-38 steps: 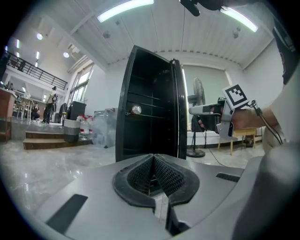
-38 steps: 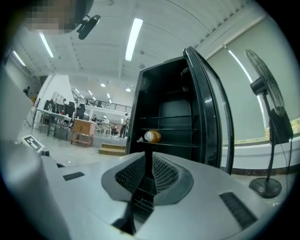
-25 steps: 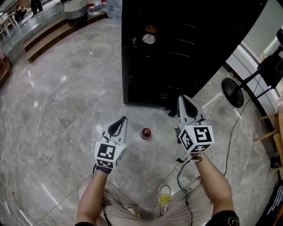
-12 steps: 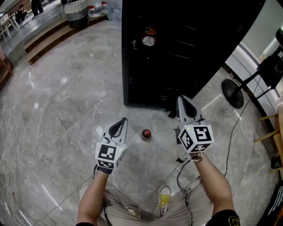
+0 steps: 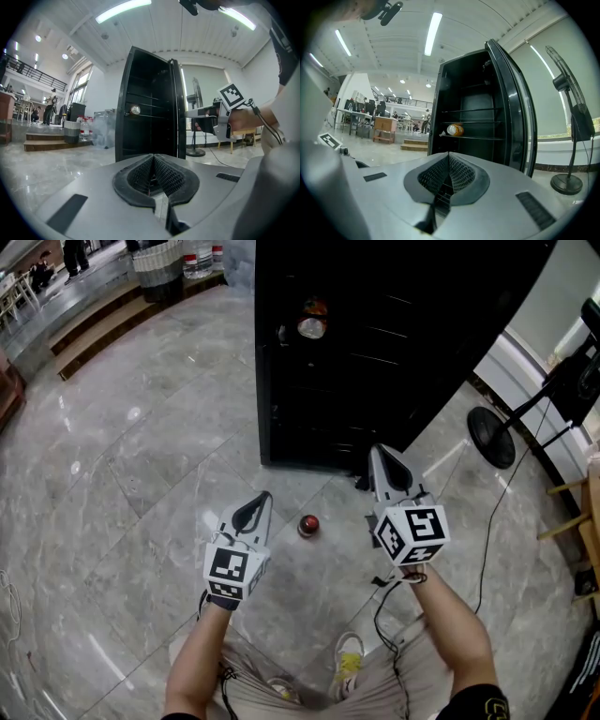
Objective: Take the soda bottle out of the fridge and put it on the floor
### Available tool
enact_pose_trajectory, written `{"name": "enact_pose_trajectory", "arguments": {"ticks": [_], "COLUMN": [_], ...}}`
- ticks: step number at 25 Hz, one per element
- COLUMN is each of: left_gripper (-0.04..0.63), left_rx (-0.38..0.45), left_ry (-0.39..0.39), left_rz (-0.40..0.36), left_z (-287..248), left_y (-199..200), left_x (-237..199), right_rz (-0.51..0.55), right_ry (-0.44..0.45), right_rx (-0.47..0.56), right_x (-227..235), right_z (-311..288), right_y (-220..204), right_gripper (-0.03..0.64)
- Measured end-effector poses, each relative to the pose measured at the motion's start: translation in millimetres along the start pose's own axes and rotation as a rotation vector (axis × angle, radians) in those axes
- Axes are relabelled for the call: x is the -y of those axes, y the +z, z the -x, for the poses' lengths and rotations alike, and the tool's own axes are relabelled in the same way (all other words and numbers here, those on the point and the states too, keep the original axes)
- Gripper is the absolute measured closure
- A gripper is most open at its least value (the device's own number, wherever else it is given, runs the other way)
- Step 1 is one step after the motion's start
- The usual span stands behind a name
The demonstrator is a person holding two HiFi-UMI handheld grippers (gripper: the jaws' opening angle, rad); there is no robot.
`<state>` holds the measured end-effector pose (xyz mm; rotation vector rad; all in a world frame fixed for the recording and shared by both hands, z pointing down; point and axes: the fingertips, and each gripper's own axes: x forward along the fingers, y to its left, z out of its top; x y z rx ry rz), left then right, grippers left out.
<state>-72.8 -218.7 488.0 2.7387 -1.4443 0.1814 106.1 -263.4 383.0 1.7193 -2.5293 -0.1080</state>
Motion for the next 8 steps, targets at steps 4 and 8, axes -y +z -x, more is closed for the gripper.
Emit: {"name": "enact_pose_trajectory", "arguments": {"ticks": [4, 8], "left_gripper": [0.579, 0.580], "left_rx": [0.003, 0.002], "left_ry": [0.000, -0.001], "left_rz": [-0.002, -0.009], "left_z": [-1.2, -3.9], "left_y": [0.9, 0.0], "left_x": [-0.8, 1.2], "right_rz": [0.022, 0.046], "right_ry": [0.013, 0.032], "right_rx": [-0.004, -0.003], "right_x": [-5.7, -9.9], "right_z": [-1.5, -5.9], "right_y": [-1.1, -1.5], "right_gripper": [0.620, 0.620]}}
